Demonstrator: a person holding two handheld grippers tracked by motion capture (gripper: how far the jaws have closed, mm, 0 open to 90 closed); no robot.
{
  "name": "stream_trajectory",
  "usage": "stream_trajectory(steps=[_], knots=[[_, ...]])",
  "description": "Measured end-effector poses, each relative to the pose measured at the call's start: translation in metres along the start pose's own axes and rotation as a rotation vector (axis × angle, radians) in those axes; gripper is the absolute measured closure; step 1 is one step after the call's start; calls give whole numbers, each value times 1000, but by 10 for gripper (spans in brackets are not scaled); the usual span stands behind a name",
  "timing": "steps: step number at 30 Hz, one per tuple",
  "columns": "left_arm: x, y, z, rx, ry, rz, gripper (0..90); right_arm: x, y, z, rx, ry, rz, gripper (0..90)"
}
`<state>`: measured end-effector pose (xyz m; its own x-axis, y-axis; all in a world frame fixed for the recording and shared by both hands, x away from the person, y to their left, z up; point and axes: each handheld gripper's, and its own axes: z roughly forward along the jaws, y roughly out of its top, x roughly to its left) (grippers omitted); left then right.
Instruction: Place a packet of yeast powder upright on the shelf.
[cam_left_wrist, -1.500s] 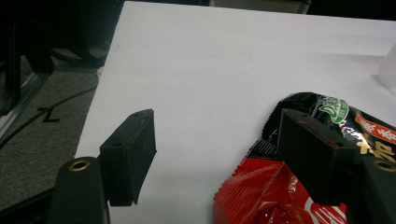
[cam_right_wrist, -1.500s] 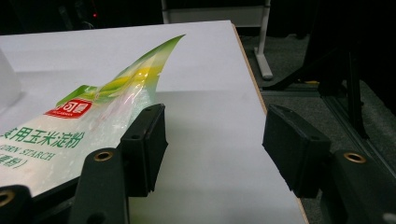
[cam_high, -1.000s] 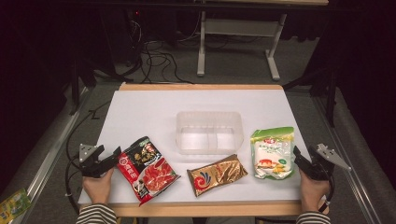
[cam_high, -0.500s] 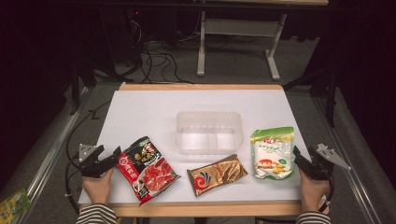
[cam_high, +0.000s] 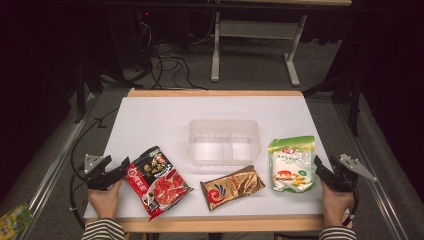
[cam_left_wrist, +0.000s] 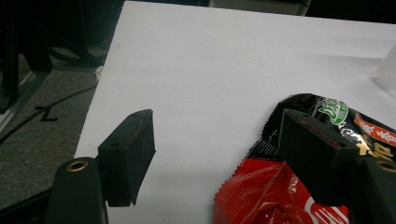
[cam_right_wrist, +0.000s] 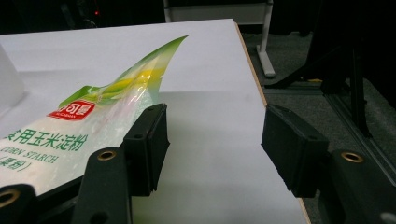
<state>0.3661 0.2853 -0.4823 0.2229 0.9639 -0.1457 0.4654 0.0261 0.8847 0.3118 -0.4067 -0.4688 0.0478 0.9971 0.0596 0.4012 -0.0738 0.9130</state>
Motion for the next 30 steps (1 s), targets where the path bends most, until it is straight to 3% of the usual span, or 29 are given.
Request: stream_trajectory(steps=[6, 14, 18, 24, 30], knots=[[0, 0, 0, 0, 0, -1, 273, 1, 5, -5, 4, 13, -18, 441], [0, 0, 0, -1, 0, 0, 272, 2, 14, -15, 11, 74, -30, 458], [0, 0, 0, 1, -2, -1, 270, 6, 21, -16, 41, 123, -42, 471], [1, 0, 0, -4, -5, -4, 269, 10, 27, -12, 104, 150, -53, 464], [1, 0, 0, -4, -6, -3, 268, 11, 31, -8, 135, 171, -52, 451]])
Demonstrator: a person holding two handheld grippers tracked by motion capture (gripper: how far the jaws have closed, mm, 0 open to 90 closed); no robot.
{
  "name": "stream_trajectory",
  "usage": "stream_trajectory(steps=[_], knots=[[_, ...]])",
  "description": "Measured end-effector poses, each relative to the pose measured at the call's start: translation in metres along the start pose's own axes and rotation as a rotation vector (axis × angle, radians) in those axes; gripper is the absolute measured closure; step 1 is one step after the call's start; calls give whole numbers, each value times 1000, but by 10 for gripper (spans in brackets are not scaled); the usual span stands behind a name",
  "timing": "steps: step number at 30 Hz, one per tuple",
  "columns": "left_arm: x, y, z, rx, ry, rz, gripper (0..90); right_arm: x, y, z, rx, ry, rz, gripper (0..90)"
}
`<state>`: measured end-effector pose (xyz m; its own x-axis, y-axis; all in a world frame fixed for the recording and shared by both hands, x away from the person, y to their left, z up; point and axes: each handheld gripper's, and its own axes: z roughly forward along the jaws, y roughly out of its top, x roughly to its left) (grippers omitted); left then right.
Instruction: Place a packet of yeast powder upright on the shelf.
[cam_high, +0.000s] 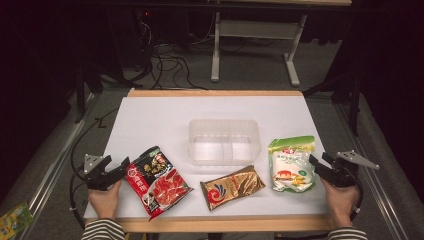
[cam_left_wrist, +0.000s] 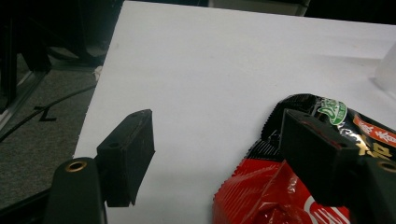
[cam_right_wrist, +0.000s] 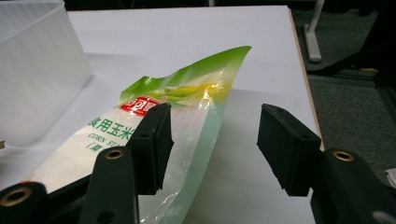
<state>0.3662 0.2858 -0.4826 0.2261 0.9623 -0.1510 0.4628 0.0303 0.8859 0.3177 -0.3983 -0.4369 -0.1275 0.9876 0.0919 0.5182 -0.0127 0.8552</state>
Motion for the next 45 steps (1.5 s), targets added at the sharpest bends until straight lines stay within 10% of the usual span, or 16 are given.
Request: stream_trajectory(steps=[45], knots=[[-1, 0, 0, 3, 5, 4, 267, -3, 35, 55, 281, 140, 11, 396]])
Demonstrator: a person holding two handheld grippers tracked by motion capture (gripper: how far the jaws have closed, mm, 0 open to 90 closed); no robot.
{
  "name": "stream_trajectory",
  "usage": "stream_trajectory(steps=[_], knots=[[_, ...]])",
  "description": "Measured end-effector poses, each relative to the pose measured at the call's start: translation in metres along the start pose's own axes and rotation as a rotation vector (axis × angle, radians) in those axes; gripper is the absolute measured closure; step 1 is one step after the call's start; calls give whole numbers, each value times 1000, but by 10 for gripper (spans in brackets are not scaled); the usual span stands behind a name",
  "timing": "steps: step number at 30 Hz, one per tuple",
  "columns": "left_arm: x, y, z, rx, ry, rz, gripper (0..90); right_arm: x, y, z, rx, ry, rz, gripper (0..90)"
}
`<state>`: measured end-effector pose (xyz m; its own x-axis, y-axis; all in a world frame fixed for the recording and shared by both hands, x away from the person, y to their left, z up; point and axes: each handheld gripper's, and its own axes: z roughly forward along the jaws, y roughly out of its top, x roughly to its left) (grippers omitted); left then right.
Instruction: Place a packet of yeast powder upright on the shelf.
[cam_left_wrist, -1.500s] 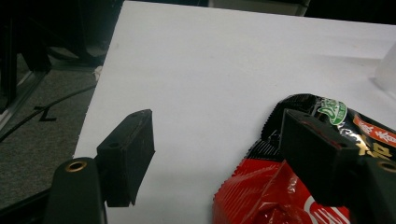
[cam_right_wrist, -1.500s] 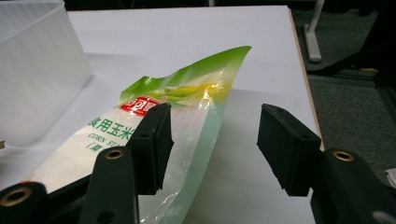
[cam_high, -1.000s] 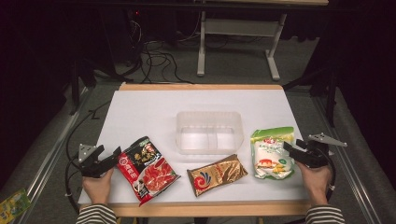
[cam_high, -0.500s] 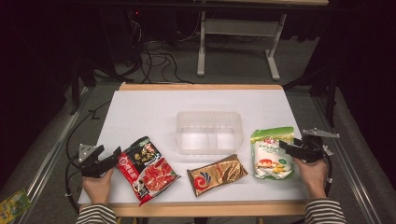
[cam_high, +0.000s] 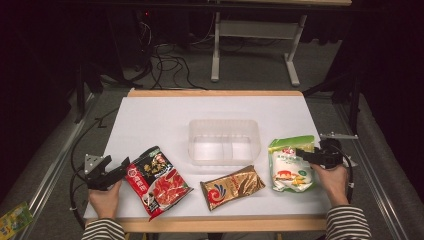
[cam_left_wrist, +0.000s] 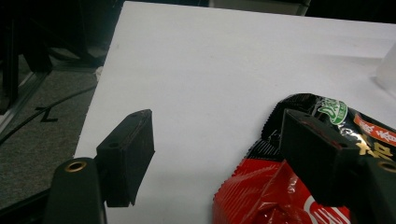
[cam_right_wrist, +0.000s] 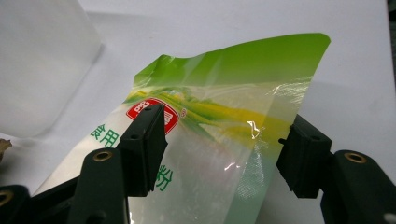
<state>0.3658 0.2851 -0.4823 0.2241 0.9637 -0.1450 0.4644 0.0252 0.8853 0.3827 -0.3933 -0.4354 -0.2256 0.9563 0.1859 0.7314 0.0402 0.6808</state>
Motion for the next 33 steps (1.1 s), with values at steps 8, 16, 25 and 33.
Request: stream_trajectory(steps=[8, 16, 25, 33], knots=[[0, 0, 0, 0, -1, 1, 266, -4, 5, 6, 55, 33, 13, 400], [0, 0, 0, -1, 1, 0, 267, -7, 8, 13, 107, 100, 12, 475], [0, 0, 0, -1, 2, 0, 267, 3, 9, 19, 166, 182, -62, 749], [0, 0, 0, -2, 2, -2, 267, 6, 10, 15, 170, 192, -94, 879]])
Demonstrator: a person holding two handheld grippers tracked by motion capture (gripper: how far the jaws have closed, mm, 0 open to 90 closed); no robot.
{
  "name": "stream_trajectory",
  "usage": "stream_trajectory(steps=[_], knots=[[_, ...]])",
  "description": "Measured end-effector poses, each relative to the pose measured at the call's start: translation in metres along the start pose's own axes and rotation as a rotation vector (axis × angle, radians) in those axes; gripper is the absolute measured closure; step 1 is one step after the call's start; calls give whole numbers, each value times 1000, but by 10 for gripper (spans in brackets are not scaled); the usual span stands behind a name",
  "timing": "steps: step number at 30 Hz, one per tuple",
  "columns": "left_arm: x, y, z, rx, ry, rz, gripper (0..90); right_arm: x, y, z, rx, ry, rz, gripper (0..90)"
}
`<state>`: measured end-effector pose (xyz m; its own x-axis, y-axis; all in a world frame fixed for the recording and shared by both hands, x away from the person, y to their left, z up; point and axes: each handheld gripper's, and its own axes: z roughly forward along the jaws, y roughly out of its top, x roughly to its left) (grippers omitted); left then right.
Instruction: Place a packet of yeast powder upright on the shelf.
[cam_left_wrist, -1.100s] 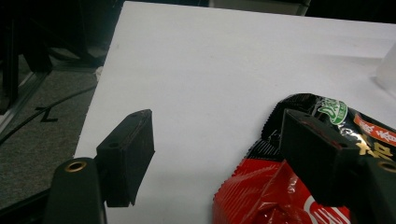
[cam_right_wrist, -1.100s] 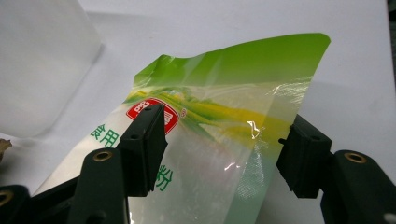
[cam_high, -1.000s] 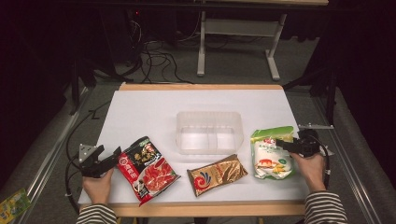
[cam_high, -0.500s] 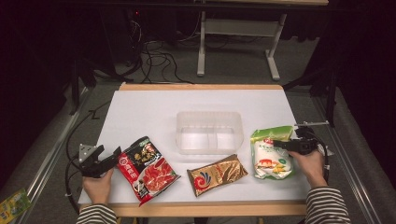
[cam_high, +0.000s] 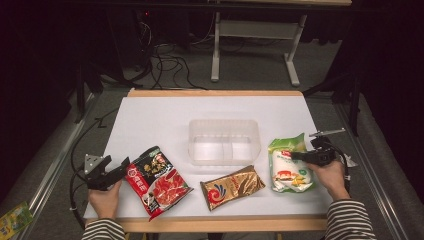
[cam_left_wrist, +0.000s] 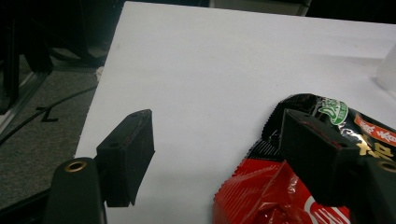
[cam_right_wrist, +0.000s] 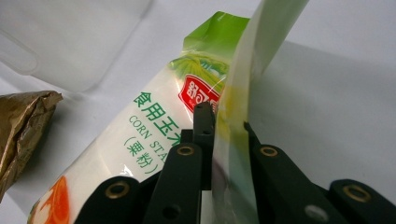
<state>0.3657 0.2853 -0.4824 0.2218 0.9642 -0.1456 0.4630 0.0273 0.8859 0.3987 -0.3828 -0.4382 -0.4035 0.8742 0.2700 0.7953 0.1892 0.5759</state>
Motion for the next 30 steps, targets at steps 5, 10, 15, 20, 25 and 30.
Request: stream_trajectory(steps=[5, 10, 15, 20, 25, 30], knots=[[0, 0, 0, -2, 1, -1, 267, 3, 0, -4, -4, -5, -13, 900], [0, 0, 0, 1, 0, -1, 268, 5, -1, -15, -42, 15, -11, 900], [0, 0, 0, 0, 2, 2, 269, 12, 0, -28, -71, -2, -32, 900], [0, 0, 0, -3, 2, 2, 270, 19, 3, -37, -109, 3, -46, 900], [0, 0, 0, -1, 2, 2, 271, 27, 7, -45, -127, -7, -73, 900], [0, 0, 0, -2, 0, 1, 271, 34, 10, -51, -140, -12, -97, 900]])
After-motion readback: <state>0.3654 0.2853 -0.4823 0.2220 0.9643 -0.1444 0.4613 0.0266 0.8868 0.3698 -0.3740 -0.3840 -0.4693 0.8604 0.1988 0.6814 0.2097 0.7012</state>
